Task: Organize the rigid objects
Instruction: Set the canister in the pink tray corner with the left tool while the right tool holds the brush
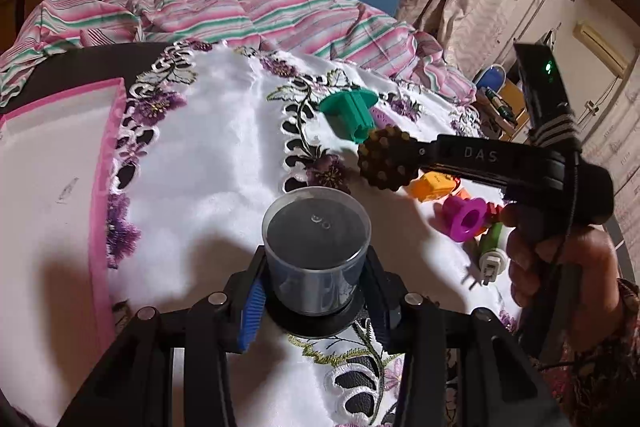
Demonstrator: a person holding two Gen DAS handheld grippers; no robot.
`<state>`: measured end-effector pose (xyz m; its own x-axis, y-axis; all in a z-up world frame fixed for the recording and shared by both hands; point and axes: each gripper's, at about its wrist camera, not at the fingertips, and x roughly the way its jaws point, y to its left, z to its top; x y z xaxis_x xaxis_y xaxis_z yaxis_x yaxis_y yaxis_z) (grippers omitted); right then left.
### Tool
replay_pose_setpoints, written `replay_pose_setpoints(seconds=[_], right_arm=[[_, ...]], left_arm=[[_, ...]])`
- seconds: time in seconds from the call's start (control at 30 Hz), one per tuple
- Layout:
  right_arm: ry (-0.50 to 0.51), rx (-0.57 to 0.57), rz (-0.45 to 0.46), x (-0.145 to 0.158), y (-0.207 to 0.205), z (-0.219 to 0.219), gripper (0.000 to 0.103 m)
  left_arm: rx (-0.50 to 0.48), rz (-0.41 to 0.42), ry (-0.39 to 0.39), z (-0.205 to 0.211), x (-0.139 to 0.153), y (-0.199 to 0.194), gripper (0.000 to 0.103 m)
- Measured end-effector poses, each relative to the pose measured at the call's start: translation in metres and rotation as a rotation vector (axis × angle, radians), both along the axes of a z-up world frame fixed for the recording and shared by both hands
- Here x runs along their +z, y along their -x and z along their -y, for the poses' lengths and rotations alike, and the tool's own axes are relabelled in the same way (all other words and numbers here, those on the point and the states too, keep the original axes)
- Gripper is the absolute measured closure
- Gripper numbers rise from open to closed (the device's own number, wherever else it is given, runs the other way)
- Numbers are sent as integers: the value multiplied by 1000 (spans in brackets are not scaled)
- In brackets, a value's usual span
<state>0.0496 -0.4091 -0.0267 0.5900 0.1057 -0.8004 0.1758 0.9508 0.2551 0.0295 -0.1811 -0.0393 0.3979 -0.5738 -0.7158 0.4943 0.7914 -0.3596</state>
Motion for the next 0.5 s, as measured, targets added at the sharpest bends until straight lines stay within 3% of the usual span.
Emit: replay_pose_setpoints(seconds=[0.5], right_arm=[[-23,17,30,5,3,-17,68]], left_arm=[[93,30,44,-61,23,3,59]])
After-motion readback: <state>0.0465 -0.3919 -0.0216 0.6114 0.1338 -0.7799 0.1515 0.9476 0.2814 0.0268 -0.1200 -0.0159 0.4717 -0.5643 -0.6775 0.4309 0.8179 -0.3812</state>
